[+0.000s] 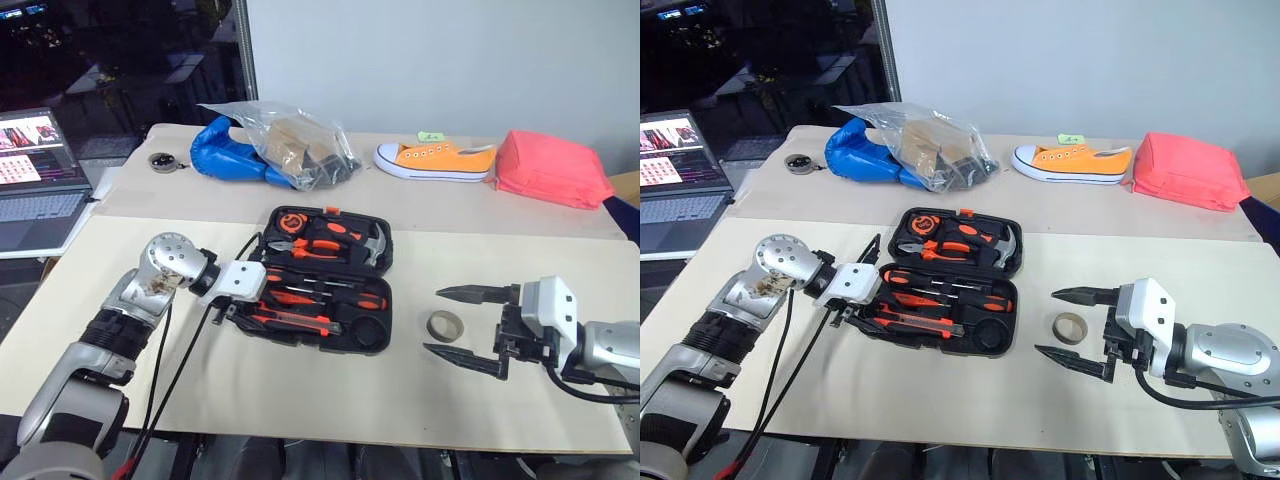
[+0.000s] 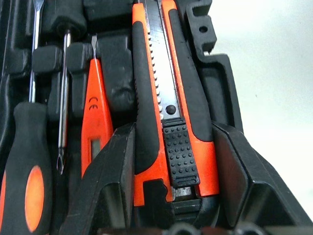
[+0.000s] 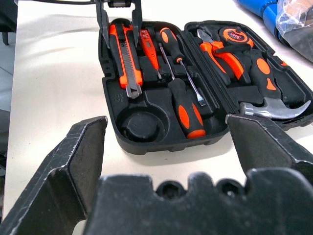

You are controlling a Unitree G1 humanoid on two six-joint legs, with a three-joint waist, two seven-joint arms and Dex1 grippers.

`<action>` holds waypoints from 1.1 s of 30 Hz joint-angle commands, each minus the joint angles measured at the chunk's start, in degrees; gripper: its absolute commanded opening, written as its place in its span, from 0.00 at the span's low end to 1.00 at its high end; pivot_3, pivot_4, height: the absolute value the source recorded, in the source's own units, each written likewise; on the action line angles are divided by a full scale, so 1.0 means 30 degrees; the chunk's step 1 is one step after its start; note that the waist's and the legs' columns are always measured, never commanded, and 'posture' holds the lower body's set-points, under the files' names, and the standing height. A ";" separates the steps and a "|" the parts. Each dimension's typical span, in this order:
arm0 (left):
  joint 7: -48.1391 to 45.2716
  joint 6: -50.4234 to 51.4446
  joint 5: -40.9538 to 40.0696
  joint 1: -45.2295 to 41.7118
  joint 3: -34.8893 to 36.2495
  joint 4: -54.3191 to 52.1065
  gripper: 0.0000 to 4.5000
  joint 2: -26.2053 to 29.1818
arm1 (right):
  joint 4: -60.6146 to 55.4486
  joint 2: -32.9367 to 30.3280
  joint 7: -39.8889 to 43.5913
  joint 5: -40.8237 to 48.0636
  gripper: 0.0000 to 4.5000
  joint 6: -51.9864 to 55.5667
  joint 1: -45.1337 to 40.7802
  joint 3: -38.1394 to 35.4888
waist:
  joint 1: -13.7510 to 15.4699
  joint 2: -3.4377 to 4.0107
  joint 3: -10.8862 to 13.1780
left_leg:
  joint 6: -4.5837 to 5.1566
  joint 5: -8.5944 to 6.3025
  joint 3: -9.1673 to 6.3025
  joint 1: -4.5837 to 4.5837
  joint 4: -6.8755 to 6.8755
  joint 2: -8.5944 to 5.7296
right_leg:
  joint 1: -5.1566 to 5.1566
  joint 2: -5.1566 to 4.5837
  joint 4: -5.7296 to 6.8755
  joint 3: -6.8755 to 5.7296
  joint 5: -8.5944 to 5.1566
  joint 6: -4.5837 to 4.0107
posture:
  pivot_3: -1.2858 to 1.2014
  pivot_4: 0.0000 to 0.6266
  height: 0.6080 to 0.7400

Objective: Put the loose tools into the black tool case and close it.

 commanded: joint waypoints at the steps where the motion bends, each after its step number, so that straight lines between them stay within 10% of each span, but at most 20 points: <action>1: -0.0220 0.0034 0.0449 0.0083 -0.0317 -0.0253 0.39 -0.0032 | -0.0603 0.0070 -0.0332 0.0201 1.00 -0.0136 -0.0071 -0.0197 | -0.0008 0.0001 -0.0001 | 0.0000 0.0000 0.0001 0.0000 0.0000 -0.0001 | 0.0000 0.0000 -0.0001 0.0002 0.0000 0.0000 | 0.52 0.24 1.00; 3: -0.0469 0.0584 0.0511 0.0189 -0.0398 -0.0317 0.39 0.0180 | -0.0652 0.0047 -0.0397 0.0222 1.00 -0.0110 -0.0111 -0.0127 | -0.0003 0.0001 -0.0001 | 0.0000 0.0000 0.0000 0.0003 -0.0001 0.0000 | 0.0002 0.0001 0.0000 0.0002 0.0000 0.0000 | 0.52 0.24 1.00; 10: -0.0352 0.2006 -0.0645 0.0172 0.1350 -0.1456 0.95 0.1411 | -0.0644 -0.0067 -0.0469 0.0270 1.00 -0.0049 -0.0183 -0.0081 | -0.0260 0.0003 -0.0002 | 0.0002 -0.0001 -0.0004 0.0007 -0.0005 0.0015 | 0.0001 0.0014 0.0006 0.0002 0.0000 -0.0001 | 0.52 0.24 1.00; 14: 0.0064 0.5830 -0.3922 0.0077 0.3557 -0.3148 0.95 0.1401 | -0.0524 -0.0022 -0.0585 0.0164 1.00 -0.0023 -0.0484 0.0204 | -0.0374 0.0003 -0.0001 | 0.0003 -0.0002 -0.0014 0.0004 0.0001 0.0014 | 0.0002 0.0011 0.0016 -0.0006 -0.0001 -0.0002 | 0.52 0.24 1.00; 25: 0.7227 0.9918 -0.5293 0.4564 0.4821 -0.8187 0.03 -0.2473 | -0.0136 0.0044 -0.0624 -0.0003 1.00 -0.0303 -0.0869 0.0743 | -0.0456 0.0029 -0.0017 | 0.0003 -0.0002 -0.0031 0.0016 0.0038 0.0017 | 0.0035 0.0014 0.0030 -0.0002 0.0005 0.0011 | 0.52 0.24 1.00; 33: 0.7776 0.7601 -0.4041 0.7751 0.4347 -0.7848 0.01 -0.1403 | -0.0339 0.0055 -0.0705 -0.0057 1.00 -0.0364 -0.0345 0.0549 | -0.0465 0.0034 -0.0020 | 0.0002 -0.0001 -0.0017 0.0088 0.0027 0.0011 | 0.0067 0.0009 0.0043 0.0019 0.0010 0.0002 | 0.52 0.24 1.00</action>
